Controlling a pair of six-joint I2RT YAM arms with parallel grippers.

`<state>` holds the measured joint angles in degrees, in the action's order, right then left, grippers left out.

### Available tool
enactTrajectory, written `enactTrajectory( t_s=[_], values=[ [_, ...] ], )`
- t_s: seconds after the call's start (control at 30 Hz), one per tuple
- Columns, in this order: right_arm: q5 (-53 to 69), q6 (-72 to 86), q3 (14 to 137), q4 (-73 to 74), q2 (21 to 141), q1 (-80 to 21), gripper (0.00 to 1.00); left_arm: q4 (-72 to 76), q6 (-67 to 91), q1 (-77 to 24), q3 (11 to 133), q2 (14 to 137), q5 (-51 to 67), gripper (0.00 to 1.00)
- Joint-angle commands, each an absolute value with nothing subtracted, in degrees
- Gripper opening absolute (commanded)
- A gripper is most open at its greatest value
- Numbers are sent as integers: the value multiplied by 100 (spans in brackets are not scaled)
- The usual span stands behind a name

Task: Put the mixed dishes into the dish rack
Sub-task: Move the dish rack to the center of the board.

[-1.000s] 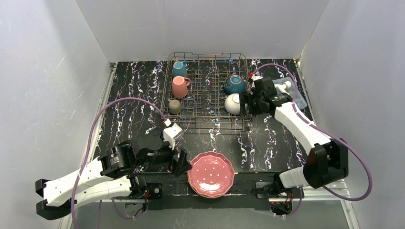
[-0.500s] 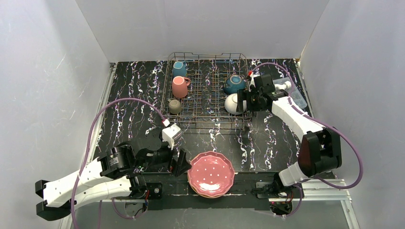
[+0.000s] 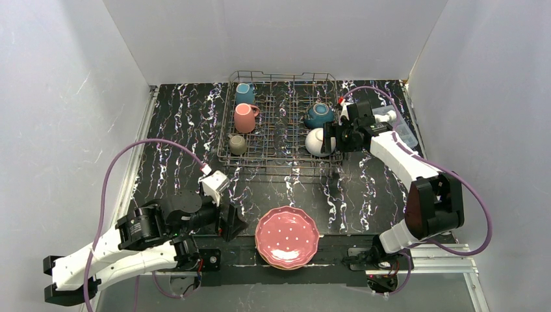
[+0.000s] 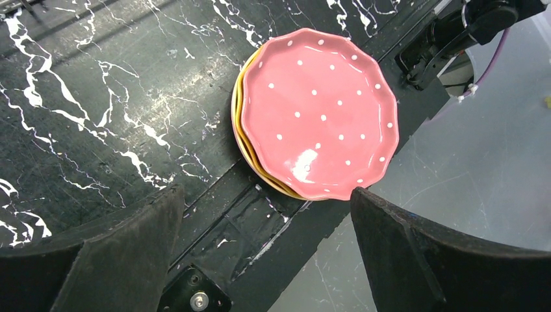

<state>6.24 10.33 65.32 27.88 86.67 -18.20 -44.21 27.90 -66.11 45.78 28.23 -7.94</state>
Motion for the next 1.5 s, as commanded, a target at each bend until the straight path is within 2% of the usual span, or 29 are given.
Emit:
enactTrajectory(
  t_s=[0.0,0.43,0.7,1.47],
  values=[
    [1132,1099,6399,2520,8599,-1846,91,-4489,2814,-6592,4562,2746,-1017,98],
    [1545,1321,5609,2434,7783,-1916,90,-4474,2821,-6591,4535,2826,-1055,98],
    [1713,1759,5160,2052,7437,-2428,90,-4465,2821,-6591,4535,2888,-1055,98],
    [897,2436,5770,1499,8286,-4560,90,-4491,2839,-6591,4527,2866,-1149,98]
  ],
)
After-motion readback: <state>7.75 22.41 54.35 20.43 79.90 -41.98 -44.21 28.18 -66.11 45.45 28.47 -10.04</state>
